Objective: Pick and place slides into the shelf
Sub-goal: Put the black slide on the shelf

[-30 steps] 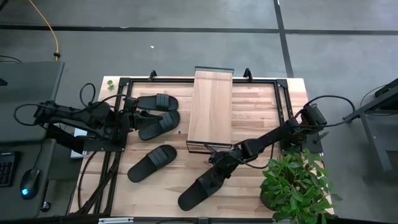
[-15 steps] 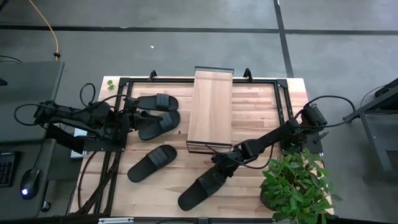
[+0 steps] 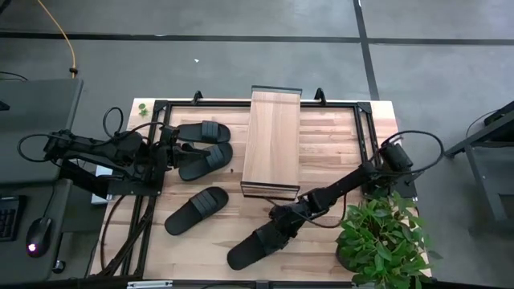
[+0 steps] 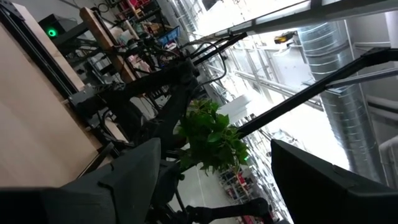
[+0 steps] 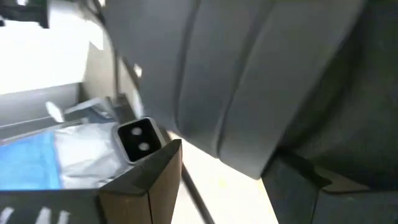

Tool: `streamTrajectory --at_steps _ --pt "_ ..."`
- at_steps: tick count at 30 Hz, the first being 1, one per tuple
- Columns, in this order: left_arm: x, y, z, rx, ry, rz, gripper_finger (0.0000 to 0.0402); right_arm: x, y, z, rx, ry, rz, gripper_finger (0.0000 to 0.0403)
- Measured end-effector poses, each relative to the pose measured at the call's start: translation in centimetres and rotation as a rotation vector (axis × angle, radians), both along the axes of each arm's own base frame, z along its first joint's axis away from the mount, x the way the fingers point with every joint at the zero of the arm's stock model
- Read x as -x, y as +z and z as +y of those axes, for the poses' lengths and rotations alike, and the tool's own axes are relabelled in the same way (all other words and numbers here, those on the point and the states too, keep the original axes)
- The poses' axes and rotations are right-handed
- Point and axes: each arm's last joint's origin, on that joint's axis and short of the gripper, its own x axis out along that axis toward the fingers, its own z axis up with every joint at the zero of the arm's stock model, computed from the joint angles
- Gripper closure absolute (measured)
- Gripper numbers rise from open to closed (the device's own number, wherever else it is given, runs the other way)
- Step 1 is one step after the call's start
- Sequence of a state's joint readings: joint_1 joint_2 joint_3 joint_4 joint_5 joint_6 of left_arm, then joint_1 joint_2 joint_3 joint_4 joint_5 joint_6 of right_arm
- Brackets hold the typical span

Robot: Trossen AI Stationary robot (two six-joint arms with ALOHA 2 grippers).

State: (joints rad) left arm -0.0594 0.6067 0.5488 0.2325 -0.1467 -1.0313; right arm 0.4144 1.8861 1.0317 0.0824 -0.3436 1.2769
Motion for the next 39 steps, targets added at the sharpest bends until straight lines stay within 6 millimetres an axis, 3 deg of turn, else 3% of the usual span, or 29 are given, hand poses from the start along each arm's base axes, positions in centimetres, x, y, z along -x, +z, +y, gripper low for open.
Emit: streamTrajectory --at_steps 11,24,33,39 --pt "0.0 0.0 0.0 0.001 -0.001 0.003 0.0117 -0.3 0.0 0.2 -0.016 0.017 -0.034 0.0213" --pt "0.0 0.0 0.0 0.006 -0.002 0.002 0.0117 -0.3 0.1 0.2 -0.038 0.005 -0.03 0.0395" --pt "0.0 0.0 0.0 -0.004 -0.01 0.003 0.0117 -0.7 0.4 -0.2 -0.082 0.001 -0.038 0.0399" --pt "0.0 0.0 -0.1 -0.01 -0.034 0.003 0.0117 -1.7 1.5 -0.7 -0.162 -0.033 -0.142 0.0401"
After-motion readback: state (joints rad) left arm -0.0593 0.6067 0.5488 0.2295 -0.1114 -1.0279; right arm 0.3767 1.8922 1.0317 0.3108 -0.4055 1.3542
